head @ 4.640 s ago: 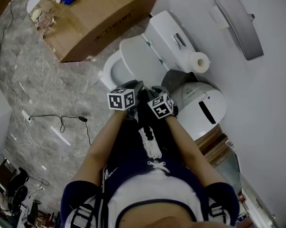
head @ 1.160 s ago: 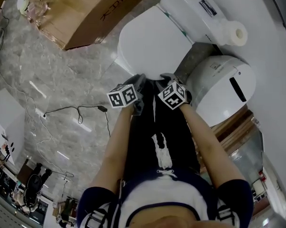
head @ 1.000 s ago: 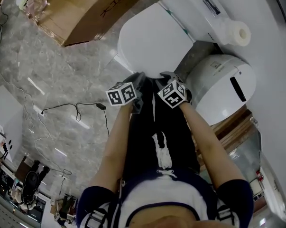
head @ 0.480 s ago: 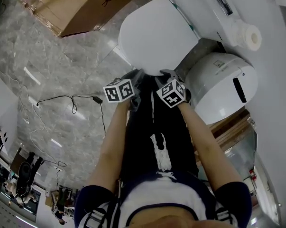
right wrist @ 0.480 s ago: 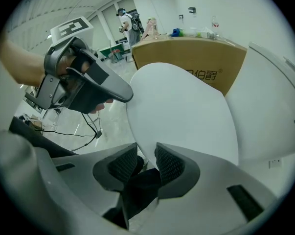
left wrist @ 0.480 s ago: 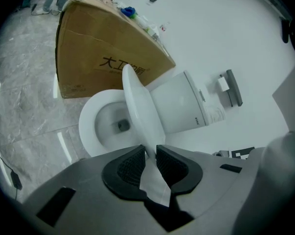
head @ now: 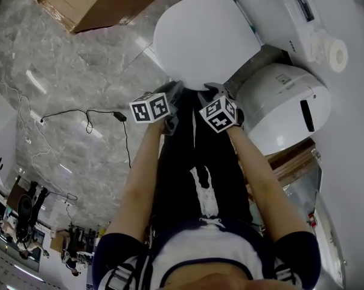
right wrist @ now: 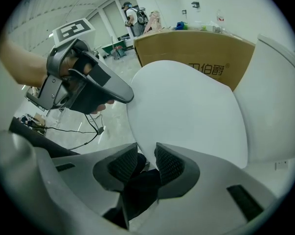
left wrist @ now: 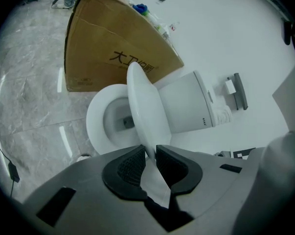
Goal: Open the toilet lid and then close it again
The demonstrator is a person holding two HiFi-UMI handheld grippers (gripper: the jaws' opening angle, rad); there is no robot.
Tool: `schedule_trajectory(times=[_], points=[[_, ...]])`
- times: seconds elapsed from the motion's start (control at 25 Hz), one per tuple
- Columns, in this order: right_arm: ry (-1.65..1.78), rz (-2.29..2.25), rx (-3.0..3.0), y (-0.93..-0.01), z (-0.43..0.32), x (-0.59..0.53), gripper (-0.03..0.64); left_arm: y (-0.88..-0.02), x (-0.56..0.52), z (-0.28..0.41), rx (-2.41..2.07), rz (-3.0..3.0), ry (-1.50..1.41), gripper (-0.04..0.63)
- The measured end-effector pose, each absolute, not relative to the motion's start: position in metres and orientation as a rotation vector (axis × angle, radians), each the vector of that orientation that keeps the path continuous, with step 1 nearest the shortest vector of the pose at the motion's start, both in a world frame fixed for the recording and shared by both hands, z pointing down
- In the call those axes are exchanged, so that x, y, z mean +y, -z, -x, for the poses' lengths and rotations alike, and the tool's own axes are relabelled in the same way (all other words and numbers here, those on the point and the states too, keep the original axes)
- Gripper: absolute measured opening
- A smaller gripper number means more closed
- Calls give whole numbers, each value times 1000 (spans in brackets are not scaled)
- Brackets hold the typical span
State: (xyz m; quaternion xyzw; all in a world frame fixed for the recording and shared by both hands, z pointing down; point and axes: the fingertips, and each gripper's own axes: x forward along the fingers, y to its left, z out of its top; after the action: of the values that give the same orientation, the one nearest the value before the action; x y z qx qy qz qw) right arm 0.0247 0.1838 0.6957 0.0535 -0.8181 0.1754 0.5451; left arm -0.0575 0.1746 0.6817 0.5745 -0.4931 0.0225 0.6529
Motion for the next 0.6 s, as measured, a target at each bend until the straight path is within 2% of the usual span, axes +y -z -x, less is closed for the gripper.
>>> schedule_trajectory(times=[0.6], points=[[-418, -96, -1931, -725, -18, 192, 100, -717, 184, 66, -1124, -1246, -34, 75]])
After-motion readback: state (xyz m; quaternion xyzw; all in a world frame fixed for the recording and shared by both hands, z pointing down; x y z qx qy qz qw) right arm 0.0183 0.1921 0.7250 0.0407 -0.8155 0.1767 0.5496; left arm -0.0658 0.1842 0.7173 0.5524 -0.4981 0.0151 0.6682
